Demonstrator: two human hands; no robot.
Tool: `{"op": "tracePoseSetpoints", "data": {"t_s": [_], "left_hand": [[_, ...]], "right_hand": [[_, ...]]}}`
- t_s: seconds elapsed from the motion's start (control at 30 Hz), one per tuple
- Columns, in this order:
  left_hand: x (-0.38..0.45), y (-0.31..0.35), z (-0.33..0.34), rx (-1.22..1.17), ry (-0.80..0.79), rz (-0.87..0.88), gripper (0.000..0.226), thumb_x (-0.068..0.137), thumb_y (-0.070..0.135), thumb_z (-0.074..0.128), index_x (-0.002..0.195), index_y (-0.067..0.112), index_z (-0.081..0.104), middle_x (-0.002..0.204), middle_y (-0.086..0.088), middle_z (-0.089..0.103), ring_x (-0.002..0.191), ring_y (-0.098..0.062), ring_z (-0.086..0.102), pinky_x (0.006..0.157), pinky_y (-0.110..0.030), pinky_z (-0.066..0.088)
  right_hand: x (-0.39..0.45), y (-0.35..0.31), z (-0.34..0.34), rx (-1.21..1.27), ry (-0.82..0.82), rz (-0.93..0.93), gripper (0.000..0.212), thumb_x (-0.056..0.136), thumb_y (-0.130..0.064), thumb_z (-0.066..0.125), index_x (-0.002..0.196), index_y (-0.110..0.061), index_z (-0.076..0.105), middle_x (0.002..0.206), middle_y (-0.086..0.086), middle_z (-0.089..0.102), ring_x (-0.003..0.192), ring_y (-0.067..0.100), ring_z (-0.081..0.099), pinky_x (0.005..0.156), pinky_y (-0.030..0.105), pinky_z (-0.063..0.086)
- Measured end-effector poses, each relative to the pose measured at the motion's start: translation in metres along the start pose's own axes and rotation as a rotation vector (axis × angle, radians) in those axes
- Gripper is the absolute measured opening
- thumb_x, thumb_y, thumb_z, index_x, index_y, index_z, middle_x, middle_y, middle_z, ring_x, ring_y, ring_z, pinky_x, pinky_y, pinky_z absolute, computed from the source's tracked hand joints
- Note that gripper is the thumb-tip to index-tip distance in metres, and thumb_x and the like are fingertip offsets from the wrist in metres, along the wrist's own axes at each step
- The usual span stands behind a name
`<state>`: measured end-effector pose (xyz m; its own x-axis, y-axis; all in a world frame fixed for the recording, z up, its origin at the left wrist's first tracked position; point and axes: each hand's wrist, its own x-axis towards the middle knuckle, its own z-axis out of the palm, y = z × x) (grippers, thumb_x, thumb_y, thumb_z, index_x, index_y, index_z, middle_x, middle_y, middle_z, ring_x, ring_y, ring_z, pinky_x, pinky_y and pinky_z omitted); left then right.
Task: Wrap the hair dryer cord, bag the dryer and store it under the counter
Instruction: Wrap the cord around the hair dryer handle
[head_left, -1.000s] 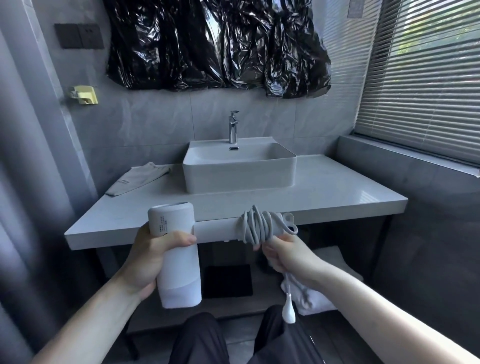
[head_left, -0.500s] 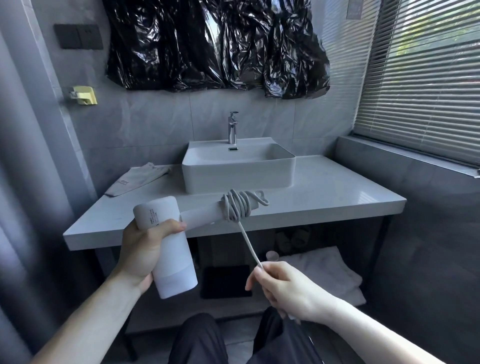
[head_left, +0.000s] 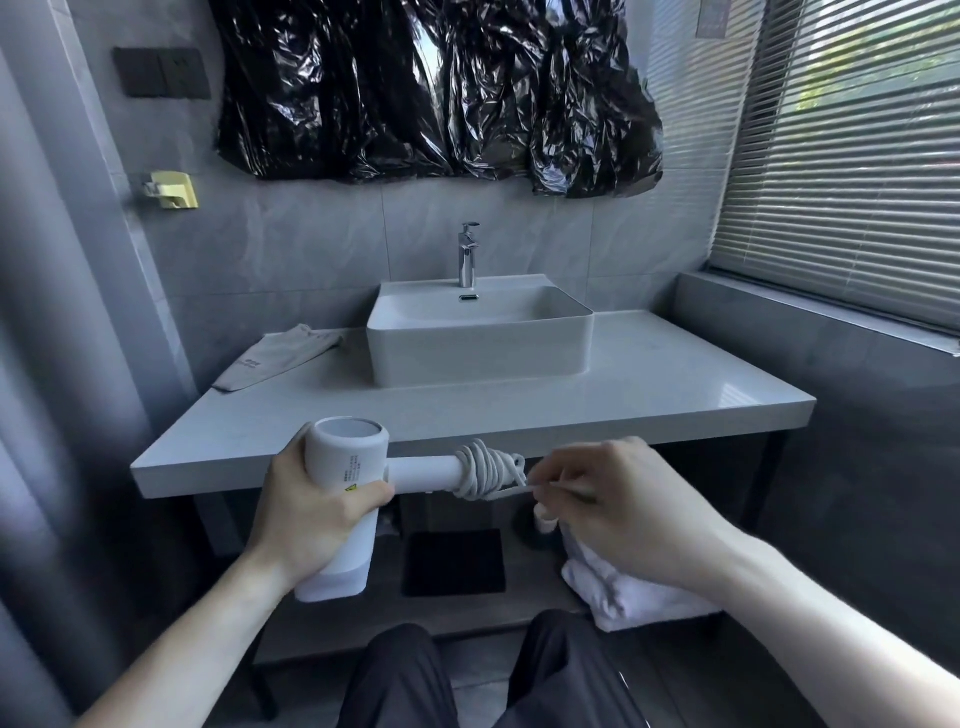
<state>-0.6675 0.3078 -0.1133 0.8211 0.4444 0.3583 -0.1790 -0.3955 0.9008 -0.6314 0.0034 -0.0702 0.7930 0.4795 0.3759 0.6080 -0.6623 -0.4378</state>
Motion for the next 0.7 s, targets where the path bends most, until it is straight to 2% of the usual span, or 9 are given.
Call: {"op": "tracePoseSetpoints", "data": {"t_s": [0.1, 0.17, 0.23, 0.33, 0.4, 0.5, 0.57, 0.63, 0.7], "left_hand": [[-0.004, 0.004, 0.005, 0.036, -0.047, 0.044, 0.046, 0.056, 0.013, 0.096, 0.091, 0.018, 0.067, 0.085, 0.002, 0.076, 0.062, -0.007, 0.065, 0.058, -0.025, 0.054], [-0.006, 0.006, 0.007, 0.043, -0.080, 0.058, 0.047, 0.062, 0.001, 0.098, 0.092, 0.020, 0.067, 0.081, 0.007, 0.076, 0.061, -0.006, 0.064, 0.056, -0.021, 0.053], [-0.008, 0.008, 0.008, 0.055, -0.127, 0.083, 0.046, 0.064, -0.003, 0.096, 0.092, 0.020, 0.068, 0.081, 0.004, 0.076, 0.064, -0.012, 0.066, 0.057, -0.020, 0.053], [-0.014, 0.015, 0.007, 0.042, -0.236, 0.114, 0.045, 0.061, 0.005, 0.097, 0.093, 0.021, 0.070, 0.083, -0.005, 0.074, 0.070, -0.022, 0.068, 0.061, -0.026, 0.055], [-0.018, 0.021, 0.008, 0.014, -0.288, 0.117, 0.043, 0.057, 0.012, 0.094, 0.089, 0.028, 0.070, 0.080, -0.002, 0.073, 0.068, -0.014, 0.067, 0.062, -0.025, 0.054], [-0.022, 0.030, 0.009, -0.004, -0.341, 0.134, 0.042, 0.057, 0.014, 0.092, 0.087, 0.034, 0.069, 0.079, -0.001, 0.073, 0.069, -0.011, 0.066, 0.063, -0.026, 0.054], [-0.022, 0.033, 0.009, -0.010, -0.352, 0.152, 0.041, 0.058, 0.014, 0.091, 0.087, 0.032, 0.069, 0.081, -0.005, 0.073, 0.071, -0.021, 0.067, 0.065, -0.031, 0.054], [-0.023, 0.037, 0.009, -0.025, -0.363, 0.164, 0.040, 0.059, 0.013, 0.091, 0.087, 0.030, 0.068, 0.083, -0.009, 0.074, 0.076, -0.032, 0.069, 0.067, -0.037, 0.055], [-0.023, 0.039, 0.009, -0.029, -0.368, 0.173, 0.040, 0.061, 0.011, 0.091, 0.089, 0.028, 0.068, 0.084, -0.011, 0.074, 0.079, -0.036, 0.069, 0.068, -0.042, 0.056]], "right_hand": [[0.010, -0.004, -0.013, 0.053, 0.025, 0.014, 0.008, 0.096, -0.028, 0.075, 0.091, -0.030, 0.081, 0.066, -0.023, 0.078, 0.065, 0.004, 0.074, 0.063, 0.021, 0.054], [0.016, -0.005, -0.018, 0.161, 0.016, 0.046, 0.011, 0.094, -0.020, 0.076, 0.087, -0.025, 0.081, 0.065, -0.020, 0.078, 0.053, 0.011, 0.073, 0.054, 0.024, 0.056], [0.023, -0.004, -0.018, 0.270, 0.037, 0.074, 0.010, 0.094, -0.018, 0.077, 0.084, -0.019, 0.079, 0.071, -0.008, 0.082, 0.054, 0.019, 0.076, 0.052, 0.032, 0.061], [0.036, 0.001, -0.011, 0.362, 0.067, 0.112, 0.013, 0.095, -0.023, 0.077, 0.087, -0.013, 0.073, 0.071, 0.004, 0.081, 0.057, 0.024, 0.076, 0.050, 0.028, 0.056], [0.043, 0.003, -0.003, 0.369, 0.089, 0.114, 0.017, 0.096, -0.031, 0.076, 0.092, -0.015, 0.071, 0.074, 0.006, 0.079, 0.053, 0.015, 0.071, 0.052, 0.028, 0.054], [0.052, 0.010, 0.011, 0.251, 0.070, 0.076, 0.016, 0.098, -0.043, 0.073, 0.094, -0.028, 0.069, 0.082, -0.008, 0.072, 0.057, 0.002, 0.065, 0.062, 0.023, 0.047], [0.053, 0.010, 0.021, 0.219, 0.015, 0.078, 0.018, 0.100, -0.049, 0.070, 0.112, -0.036, 0.072, 0.089, -0.016, 0.072, 0.064, 0.000, 0.068, 0.068, 0.021, 0.046], [0.050, 0.010, 0.028, 0.237, -0.025, 0.088, 0.044, 0.100, -0.055, 0.067, 0.141, -0.040, 0.065, 0.098, -0.014, 0.076, 0.071, 0.006, 0.074, 0.074, 0.025, 0.053], [0.048, 0.009, 0.031, 0.241, -0.051, 0.066, 0.043, 0.099, -0.055, 0.069, 0.140, -0.042, 0.068, 0.099, -0.012, 0.080, 0.076, 0.007, 0.076, 0.081, 0.028, 0.058]]}}
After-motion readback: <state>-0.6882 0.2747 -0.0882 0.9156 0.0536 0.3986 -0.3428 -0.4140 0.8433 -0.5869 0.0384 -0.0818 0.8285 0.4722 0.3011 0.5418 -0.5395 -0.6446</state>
